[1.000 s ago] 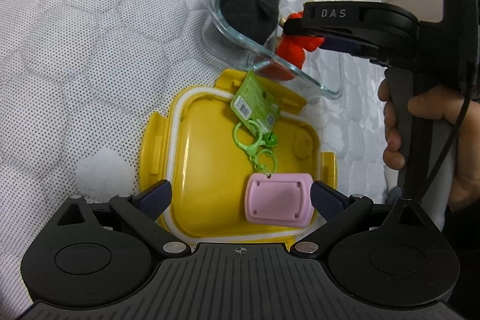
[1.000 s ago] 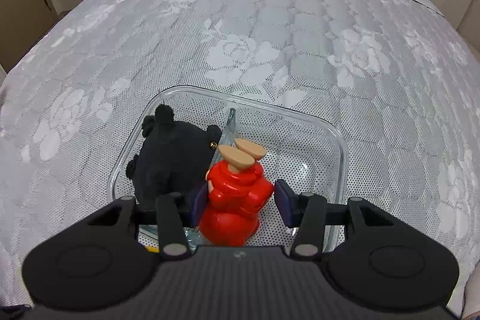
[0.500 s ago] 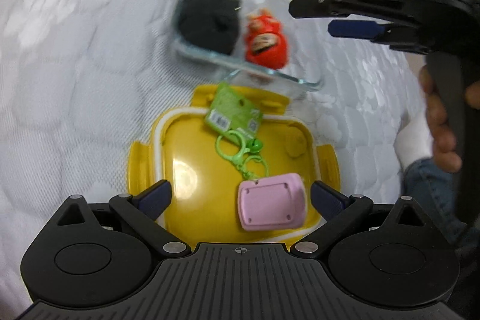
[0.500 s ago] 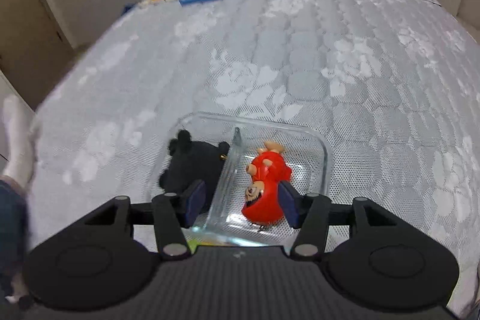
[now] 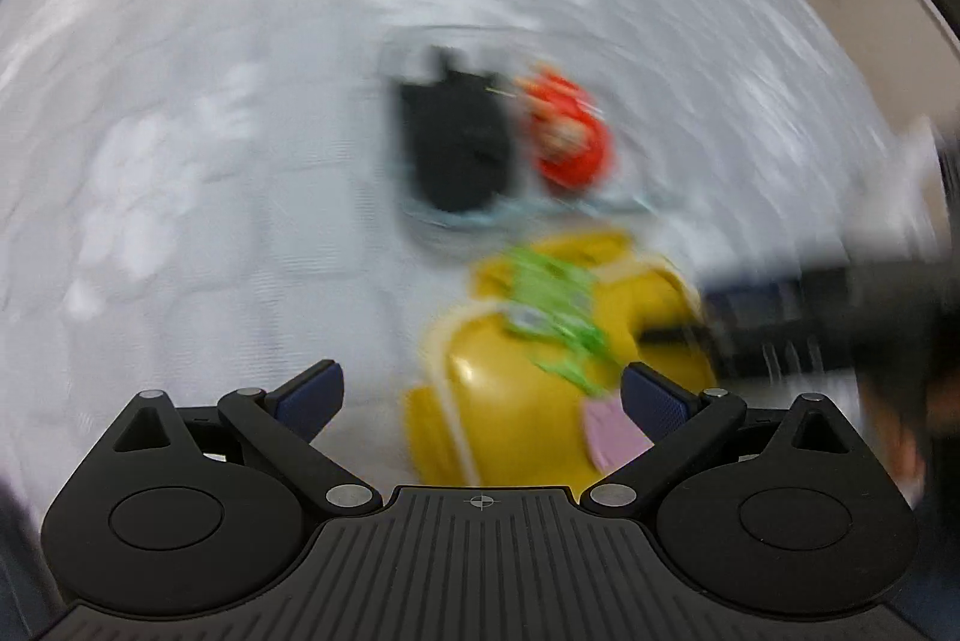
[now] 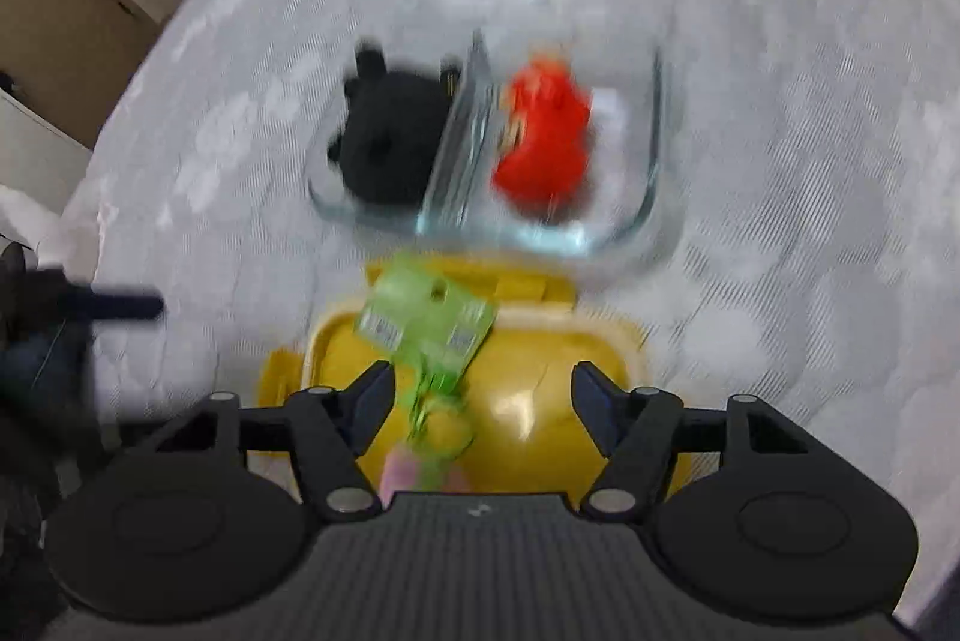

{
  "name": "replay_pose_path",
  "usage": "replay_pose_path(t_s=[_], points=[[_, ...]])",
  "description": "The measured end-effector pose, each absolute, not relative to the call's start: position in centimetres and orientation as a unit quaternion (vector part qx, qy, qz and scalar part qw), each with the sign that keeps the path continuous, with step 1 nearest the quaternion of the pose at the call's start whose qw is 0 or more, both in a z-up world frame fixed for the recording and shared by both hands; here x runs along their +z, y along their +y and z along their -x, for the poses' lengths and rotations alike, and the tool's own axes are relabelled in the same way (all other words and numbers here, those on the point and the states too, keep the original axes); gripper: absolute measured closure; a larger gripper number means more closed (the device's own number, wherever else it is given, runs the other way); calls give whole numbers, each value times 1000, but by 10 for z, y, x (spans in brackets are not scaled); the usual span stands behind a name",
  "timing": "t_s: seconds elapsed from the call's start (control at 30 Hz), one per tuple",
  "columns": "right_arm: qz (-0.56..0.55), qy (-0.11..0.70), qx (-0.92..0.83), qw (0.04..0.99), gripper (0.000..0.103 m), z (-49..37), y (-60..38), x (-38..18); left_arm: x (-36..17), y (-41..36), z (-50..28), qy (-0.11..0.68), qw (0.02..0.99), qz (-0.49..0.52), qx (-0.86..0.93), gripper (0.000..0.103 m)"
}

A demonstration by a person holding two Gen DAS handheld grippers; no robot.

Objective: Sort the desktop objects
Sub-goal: 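Grasp the pink keychain with the right gripper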

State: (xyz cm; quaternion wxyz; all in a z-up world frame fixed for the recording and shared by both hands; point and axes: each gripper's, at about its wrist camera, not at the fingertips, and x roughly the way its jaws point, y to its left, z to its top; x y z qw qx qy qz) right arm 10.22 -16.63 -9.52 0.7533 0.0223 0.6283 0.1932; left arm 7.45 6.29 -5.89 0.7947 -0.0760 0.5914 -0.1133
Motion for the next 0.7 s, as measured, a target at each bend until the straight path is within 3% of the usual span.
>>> replay_pose_path(t_s=[0.13,0.27,0.3,0.4,0.7], points=[[-31,650,219,727,47,-85,-162,-113,-67,81,-79,599,784,130,-96,2],[31,638,254,726,50,-65,-146,-114,-64,72,-71,585,799,104,-94,2],[48,633,259,728,59,-61,-143,-114,-65,67,-71,580,803,95,-96,2],[60,620,261,737,69,-55,-141,-109,-65,57,-67,569,813,74,-102,2],[44,581,246,775,71,-64,-159,-87,-71,54,-69,570,813,67,-95,2]])
